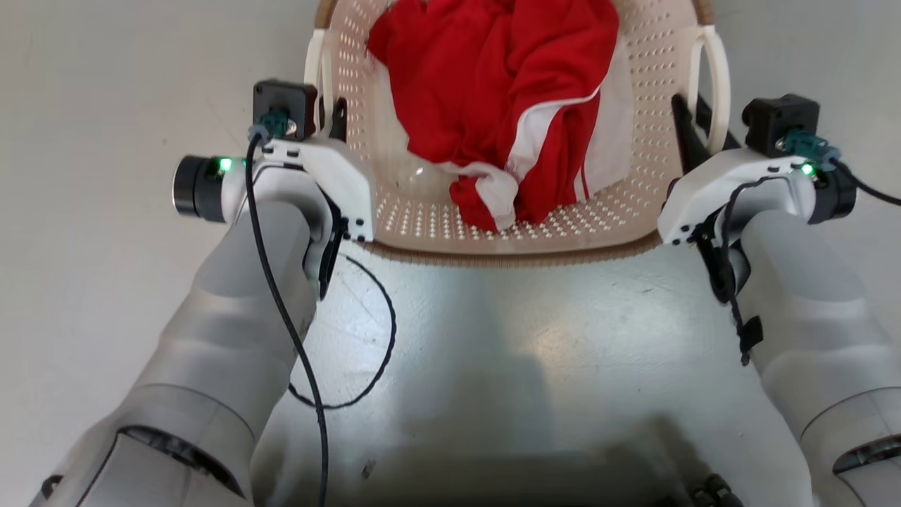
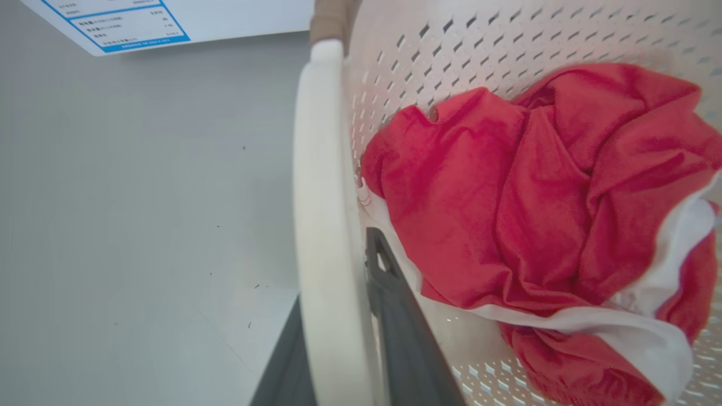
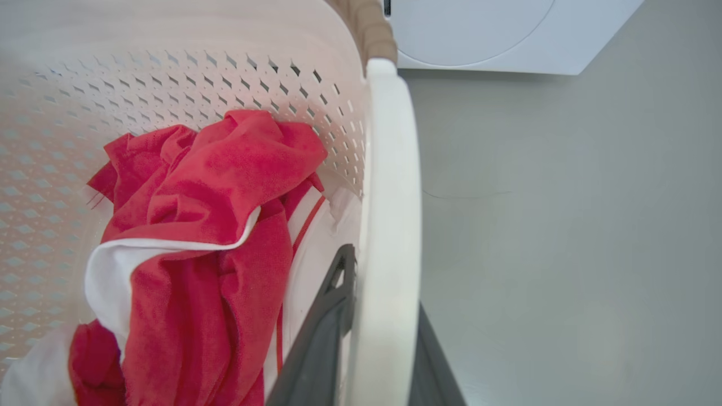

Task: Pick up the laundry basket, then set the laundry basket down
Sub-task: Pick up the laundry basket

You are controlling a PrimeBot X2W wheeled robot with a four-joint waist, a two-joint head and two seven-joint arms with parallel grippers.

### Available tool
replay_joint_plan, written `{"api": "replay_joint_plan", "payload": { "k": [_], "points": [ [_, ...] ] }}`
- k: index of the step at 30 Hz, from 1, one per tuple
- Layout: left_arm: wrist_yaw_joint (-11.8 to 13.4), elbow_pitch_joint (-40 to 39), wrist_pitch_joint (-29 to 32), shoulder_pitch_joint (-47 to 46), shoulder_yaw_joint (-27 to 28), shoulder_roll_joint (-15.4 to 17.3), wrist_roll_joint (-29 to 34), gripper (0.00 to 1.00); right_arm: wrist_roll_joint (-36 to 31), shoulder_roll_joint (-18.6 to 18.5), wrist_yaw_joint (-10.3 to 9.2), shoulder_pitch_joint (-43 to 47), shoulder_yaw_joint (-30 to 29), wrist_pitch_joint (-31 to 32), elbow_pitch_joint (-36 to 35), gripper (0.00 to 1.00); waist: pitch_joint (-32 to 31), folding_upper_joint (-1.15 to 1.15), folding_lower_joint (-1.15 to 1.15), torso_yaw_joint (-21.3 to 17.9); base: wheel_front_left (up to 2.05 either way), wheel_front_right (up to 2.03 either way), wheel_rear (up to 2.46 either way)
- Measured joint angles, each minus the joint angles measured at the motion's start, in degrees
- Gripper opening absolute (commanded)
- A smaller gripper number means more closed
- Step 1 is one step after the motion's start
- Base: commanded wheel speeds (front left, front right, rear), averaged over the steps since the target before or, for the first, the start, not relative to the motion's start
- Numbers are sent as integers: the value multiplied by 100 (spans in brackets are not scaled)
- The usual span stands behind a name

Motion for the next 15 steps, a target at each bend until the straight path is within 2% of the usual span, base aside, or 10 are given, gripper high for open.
{"api": "replay_joint_plan", "payload": {
  "k": [7, 15],
  "points": [
    [-19, 253, 0, 443, -101, 11, -137, 0, 99, 170, 0, 130, 347, 10, 420, 0, -513, 0, 0, -150, 0, 0, 0],
    [-121, 431, 33, 1233, -129, -8, -411, 0, 425, 297, 0, 725, 860, 147, 648, 0, -1451, 0, 0, -345, 0, 0, 0]
  ]
}}
